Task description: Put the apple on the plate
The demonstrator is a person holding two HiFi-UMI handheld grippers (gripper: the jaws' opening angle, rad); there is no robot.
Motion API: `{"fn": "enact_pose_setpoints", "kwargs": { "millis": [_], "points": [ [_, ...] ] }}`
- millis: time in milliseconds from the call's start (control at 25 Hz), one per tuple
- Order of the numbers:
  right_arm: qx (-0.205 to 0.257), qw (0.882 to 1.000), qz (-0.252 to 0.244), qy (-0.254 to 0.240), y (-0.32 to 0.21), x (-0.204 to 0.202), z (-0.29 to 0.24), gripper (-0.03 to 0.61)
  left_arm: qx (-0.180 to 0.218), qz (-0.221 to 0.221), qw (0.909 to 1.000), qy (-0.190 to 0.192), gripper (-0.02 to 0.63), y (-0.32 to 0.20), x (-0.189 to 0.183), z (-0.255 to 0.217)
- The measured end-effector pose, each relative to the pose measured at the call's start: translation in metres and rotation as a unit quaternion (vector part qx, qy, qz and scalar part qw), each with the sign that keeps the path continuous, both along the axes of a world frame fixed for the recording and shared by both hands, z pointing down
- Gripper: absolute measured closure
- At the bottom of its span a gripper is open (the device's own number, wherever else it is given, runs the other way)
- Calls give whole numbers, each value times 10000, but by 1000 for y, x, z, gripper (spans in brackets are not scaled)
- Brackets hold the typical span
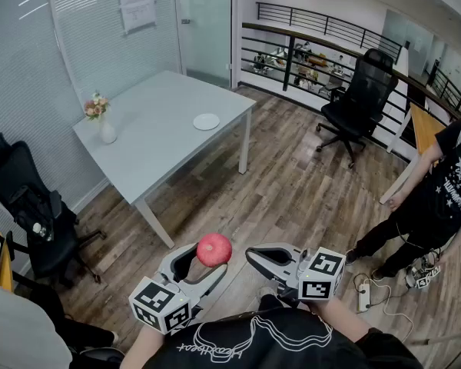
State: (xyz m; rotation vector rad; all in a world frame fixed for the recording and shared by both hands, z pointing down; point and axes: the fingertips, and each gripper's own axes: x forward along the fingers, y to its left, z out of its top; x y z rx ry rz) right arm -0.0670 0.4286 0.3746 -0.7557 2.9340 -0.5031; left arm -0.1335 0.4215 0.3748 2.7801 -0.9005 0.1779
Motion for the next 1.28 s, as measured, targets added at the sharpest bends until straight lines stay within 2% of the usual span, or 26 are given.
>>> {"fn": "enact_pose_setpoints", "kwargs": {
  "millis": [680,840,1080,1280],
  "points": [
    [-105,9999,44,-42,-4,-6,-7,569,46,68,10000,-48,314,0,-6,-8],
    [-76,9998,194,23,-13,-2,-7,569,-5,45,10000,-42,314,-7,-5,-1],
    [-251,9994,195,117,-34,7,14,569,-59,-10,10000,36,314,-35,2,11],
    [-521,9984,200,24,-85,31,36,569,-294,-77,9995,-84,314,-85,24,33]
  ]
}}
